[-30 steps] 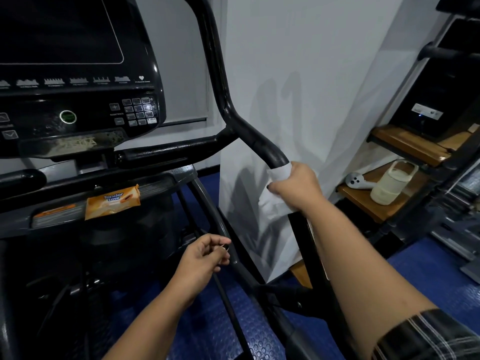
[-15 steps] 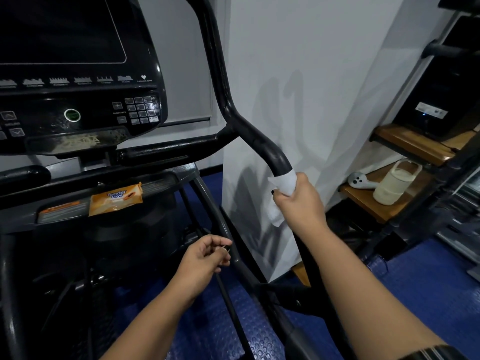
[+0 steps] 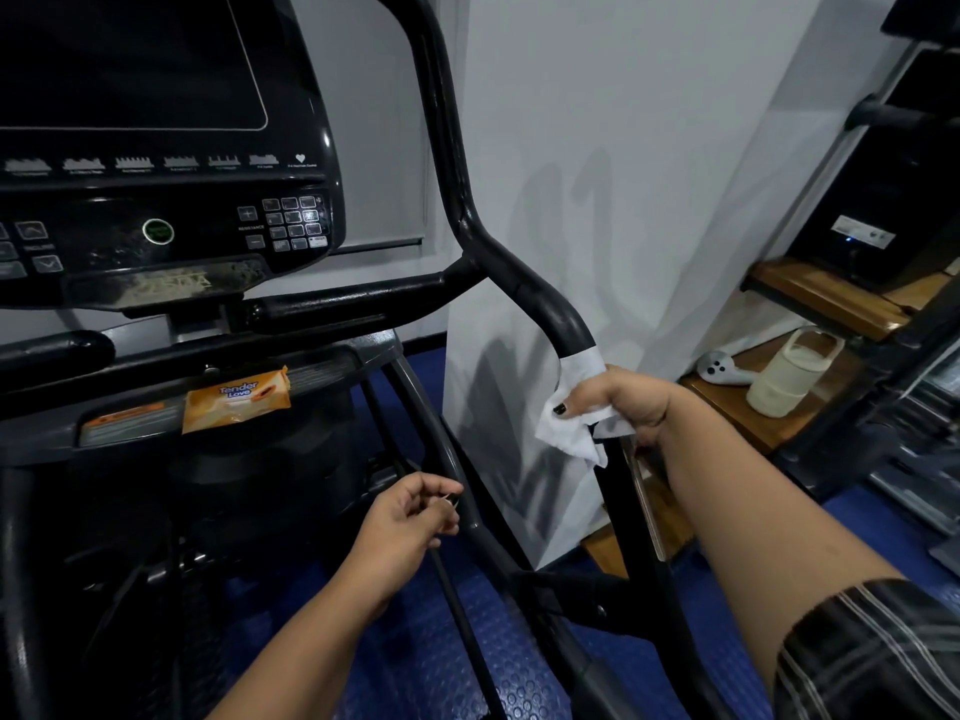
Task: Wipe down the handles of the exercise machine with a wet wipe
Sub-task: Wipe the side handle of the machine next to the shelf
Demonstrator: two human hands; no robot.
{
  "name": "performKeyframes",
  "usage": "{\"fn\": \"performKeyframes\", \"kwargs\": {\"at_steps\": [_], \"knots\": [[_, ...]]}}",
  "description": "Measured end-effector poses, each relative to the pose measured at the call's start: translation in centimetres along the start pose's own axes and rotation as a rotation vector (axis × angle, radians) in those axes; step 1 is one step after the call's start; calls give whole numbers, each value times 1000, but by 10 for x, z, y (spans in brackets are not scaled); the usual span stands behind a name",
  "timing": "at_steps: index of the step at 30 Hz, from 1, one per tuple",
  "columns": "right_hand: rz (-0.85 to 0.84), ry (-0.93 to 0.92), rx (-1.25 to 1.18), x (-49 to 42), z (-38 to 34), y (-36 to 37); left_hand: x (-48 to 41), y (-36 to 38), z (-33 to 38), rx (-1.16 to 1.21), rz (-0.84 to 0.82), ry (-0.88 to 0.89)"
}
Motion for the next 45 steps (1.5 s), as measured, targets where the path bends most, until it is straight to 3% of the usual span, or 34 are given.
{"fn": "performKeyframes", "kwargs": {"at_steps": [3,8,12,14,16,19,22,24,26,29,32,34,38,45], "knots": [[51,-21,10,7,-4,5,-2,2,2,-6,-8,7],[493,-160,74,8,1,1,-3,5,5,-9,-39,8],[835,-185,429,10,4,4,-3,2,4,-14,-43,10],[919,-245,527,14,3,7,-4,0,4,-12,-42,9],[847,-241,437,11,2,4,-4,-1,3,-11,-45,7],[518,-152,149,3,1,-1,-5,-5,2,-13,-48,3],[210,-56,95,1,-1,-1,-5,-5,2,-17,-52,11],[162,-35,78,-1,1,-1,-5,-4,2,-23,-65,12],[264,-58,57,-3,3,-3,-7,-5,0,-31,-66,10],[558,-141,83,0,8,-1,-9,-6,-3,-37,-63,-1],[939,-252,416,14,10,7,-9,-3,-5,-33,-78,-13],[1085,-329,599,22,13,17,-10,-1,-5,-32,-87,-10],[1143,-527,908,20,13,33,-15,-5,-4,-16,-74,-6],[1104,-484,1216,3,-42,43,-23,-16,-9,-12,-58,-18]]}}
Point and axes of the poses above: each hand's wrist, its own x-axis away from the middle knuckle, its own y-axis out of the palm, z = x × y, the point moved 5 cm from there along -x, towards the middle knuckle, and after that the axes turned 7 degrees about z, right-handed, at the moved point
